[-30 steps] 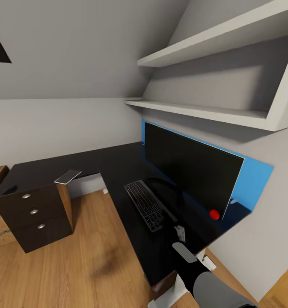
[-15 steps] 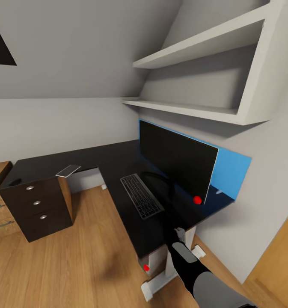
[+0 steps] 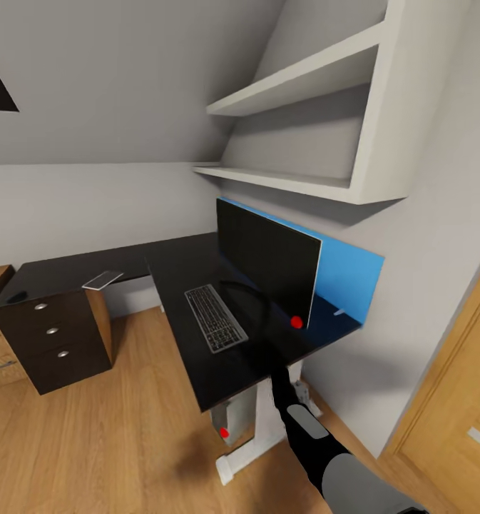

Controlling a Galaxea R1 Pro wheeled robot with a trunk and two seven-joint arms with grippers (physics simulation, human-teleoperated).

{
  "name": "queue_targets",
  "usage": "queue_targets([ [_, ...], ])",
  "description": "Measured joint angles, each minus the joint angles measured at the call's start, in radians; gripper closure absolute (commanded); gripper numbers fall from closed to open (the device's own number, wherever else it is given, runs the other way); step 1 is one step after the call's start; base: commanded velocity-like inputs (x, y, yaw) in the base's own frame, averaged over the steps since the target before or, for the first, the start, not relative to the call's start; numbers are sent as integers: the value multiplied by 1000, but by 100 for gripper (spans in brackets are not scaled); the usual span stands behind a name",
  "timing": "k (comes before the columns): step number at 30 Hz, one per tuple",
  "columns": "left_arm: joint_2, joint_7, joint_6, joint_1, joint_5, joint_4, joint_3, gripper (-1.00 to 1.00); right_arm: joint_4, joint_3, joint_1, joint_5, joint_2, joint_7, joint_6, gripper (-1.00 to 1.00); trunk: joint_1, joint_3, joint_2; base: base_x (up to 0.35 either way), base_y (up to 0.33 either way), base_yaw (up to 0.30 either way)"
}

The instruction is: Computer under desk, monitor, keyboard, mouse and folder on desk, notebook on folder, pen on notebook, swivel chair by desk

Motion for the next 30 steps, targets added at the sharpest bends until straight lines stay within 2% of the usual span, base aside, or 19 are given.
queue_targets([
  [10,3,3,-2,0,1,12,7,-100,31,7,0,9,0,-11,-21,-100,0,0,0,-105,-311,0],
  [14,4,3,-2,0,1,12,8,-100,68,15,0,38,-2,-10,-27,-100,0,0,0,-204,-264,0],
  [17,3,4,-1,0,1,13,8,-100,116,23,0,100,-5,-10,-37,-100,0,0,0,-222,-252,0],
  [18,3,4,-2,0,2,13,9,-100,147,26,0,141,-6,-10,-50,-100,0,0,0,-226,-250,0],
  [24,2,3,-5,0,1,8,9,-100,264,32,0,295,-6,-11,-127,-100,0,0,0,-136,-150,0],
  [25,1,2,-5,1,1,6,10,-100,308,33,0,348,-5,-12,-157,-100,0,0,0,-48,-53,0],
  [26,1,2,-5,1,1,5,9,-100,332,35,0,375,-4,-12,-173,-100,0,0,0,-39,-43,0],
  [30,0,2,-6,0,0,4,9,-100,387,35,6,460,-3,-13,-218,-100,-11,9,21,-23,-25,0],
])
